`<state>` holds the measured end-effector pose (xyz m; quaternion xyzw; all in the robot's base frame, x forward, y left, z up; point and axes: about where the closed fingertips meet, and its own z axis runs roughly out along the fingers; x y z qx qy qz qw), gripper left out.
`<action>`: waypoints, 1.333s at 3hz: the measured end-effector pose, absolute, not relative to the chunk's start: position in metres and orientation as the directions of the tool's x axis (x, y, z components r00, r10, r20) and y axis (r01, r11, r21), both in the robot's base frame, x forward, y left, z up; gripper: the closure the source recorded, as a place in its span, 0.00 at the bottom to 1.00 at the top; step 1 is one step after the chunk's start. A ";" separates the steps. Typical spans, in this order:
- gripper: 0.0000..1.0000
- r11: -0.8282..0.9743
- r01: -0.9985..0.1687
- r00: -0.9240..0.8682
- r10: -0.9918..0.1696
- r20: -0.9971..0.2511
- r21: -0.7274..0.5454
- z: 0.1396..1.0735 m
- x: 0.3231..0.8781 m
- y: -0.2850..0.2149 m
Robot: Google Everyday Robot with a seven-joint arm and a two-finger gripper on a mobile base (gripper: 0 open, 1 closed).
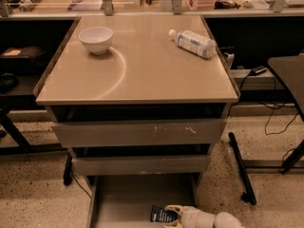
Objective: Pick rxbar blueberry from bottom drawer and place on counter
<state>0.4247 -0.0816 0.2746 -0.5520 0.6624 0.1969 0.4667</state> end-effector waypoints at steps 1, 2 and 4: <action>1.00 0.256 -0.927 0.057 -0.629 -0.776 -0.275 0.290 0.427 -0.070; 1.00 0.238 -0.923 0.051 -0.704 -0.708 -0.304 0.330 0.449 -0.064; 1.00 0.184 -0.857 0.149 -0.805 -0.574 -0.481 0.438 0.510 -0.105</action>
Offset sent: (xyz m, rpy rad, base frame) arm 0.1313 -0.0529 0.2073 -0.4993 -0.1919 -0.0307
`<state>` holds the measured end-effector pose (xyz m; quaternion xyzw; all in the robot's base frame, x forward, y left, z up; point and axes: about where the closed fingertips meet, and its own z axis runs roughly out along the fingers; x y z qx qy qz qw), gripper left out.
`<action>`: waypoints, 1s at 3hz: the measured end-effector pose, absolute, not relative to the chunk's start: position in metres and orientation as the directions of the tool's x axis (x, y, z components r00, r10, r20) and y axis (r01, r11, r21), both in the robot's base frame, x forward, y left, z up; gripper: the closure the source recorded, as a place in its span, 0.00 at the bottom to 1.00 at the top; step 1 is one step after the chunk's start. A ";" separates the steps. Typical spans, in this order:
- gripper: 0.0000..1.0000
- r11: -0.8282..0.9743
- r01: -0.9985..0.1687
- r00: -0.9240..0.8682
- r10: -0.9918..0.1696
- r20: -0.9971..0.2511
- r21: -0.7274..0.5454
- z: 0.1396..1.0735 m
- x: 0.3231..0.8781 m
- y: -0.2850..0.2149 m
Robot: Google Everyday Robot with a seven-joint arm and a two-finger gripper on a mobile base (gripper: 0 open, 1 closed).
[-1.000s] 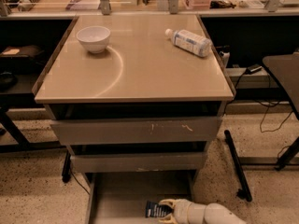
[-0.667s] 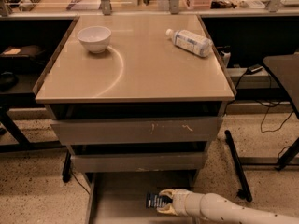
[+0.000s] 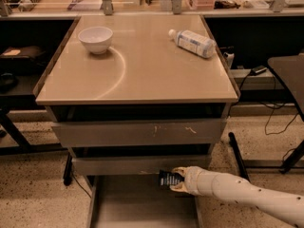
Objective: Pick rxbar blueberry from bottom drawer and place on counter
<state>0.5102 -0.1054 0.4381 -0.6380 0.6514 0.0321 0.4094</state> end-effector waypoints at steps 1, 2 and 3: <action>1.00 0.184 -0.857 0.149 -0.805 -0.574 -0.481 0.438 0.510 -0.105; 1.00 0.167 -0.837 0.177 -0.819 -0.546 -0.521 0.460 0.509 -0.106; 1.00 0.115 -0.796 0.267 -0.814 -0.516 -0.594 0.504 0.508 -0.103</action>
Offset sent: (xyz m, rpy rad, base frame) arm -0.0047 -0.0021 0.0659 -0.0777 -0.1237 0.0082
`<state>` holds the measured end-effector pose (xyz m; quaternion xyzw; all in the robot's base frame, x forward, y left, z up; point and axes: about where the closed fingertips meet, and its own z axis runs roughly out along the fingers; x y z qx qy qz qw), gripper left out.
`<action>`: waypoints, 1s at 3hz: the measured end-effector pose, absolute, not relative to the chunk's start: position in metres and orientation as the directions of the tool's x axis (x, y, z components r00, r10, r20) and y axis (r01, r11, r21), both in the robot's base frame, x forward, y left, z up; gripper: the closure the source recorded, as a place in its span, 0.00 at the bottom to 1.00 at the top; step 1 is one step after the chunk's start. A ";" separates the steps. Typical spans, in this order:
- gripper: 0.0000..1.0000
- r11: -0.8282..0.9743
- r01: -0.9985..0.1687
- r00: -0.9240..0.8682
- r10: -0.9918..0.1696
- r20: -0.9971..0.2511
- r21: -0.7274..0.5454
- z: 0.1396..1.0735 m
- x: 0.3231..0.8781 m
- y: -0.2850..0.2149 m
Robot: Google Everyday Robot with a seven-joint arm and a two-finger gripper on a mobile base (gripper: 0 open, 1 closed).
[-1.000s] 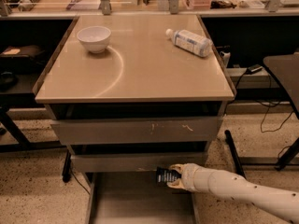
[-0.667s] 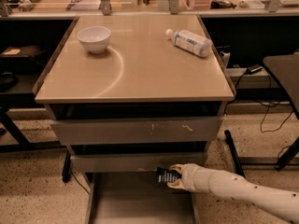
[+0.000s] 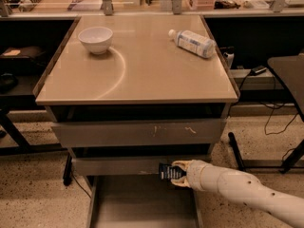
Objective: Pick rxbar blueberry from bottom drawer and place on counter
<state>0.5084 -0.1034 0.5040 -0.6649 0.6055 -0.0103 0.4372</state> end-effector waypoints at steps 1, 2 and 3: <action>1.00 0.064 -0.766 0.363 -0.779 -0.511 -0.640 0.558 0.497 -0.100; 1.00 -0.012 -0.752 0.449 -0.741 -0.499 -0.659 0.616 0.486 -0.081; 1.00 -0.039 -0.752 0.463 -0.742 -0.484 -0.658 0.672 0.502 -0.075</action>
Offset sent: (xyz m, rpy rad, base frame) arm -0.0330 0.0442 0.1880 0.0057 -0.1145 0.2978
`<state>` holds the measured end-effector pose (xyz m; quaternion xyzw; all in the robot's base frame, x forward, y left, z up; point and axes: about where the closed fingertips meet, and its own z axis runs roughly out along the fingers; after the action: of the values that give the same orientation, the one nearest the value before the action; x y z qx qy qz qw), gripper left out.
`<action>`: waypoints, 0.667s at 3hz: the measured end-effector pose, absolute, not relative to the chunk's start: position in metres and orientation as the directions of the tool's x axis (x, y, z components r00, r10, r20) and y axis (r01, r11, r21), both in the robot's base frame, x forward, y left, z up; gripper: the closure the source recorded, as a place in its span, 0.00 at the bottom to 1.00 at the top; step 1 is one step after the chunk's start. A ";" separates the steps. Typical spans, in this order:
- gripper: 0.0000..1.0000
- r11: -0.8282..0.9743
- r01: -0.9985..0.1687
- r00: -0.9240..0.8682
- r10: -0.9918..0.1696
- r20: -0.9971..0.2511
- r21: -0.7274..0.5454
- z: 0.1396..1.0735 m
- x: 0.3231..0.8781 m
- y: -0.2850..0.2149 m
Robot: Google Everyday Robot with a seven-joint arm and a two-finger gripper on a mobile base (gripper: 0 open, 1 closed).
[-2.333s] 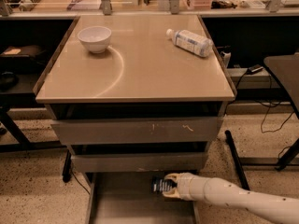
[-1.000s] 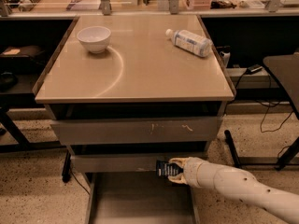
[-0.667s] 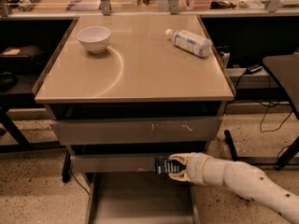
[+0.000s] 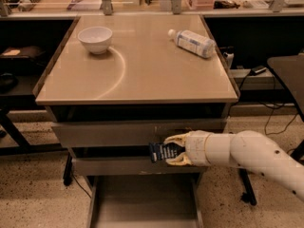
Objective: Pick rxbar blueberry from bottom drawer and place on counter
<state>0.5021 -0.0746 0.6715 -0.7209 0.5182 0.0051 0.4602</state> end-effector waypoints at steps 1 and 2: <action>1.00 0.016 -0.754 0.431 -0.742 -0.514 -0.656 0.708 0.527 -0.080; 1.00 0.025 -0.750 0.429 -0.742 -0.515 -0.661 0.714 0.531 -0.082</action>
Offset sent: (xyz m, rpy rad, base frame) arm 0.0186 -0.0038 0.0281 0.0285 0.0029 -0.0308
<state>0.5311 -0.0818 0.7136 -0.6981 0.5343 0.0039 0.4766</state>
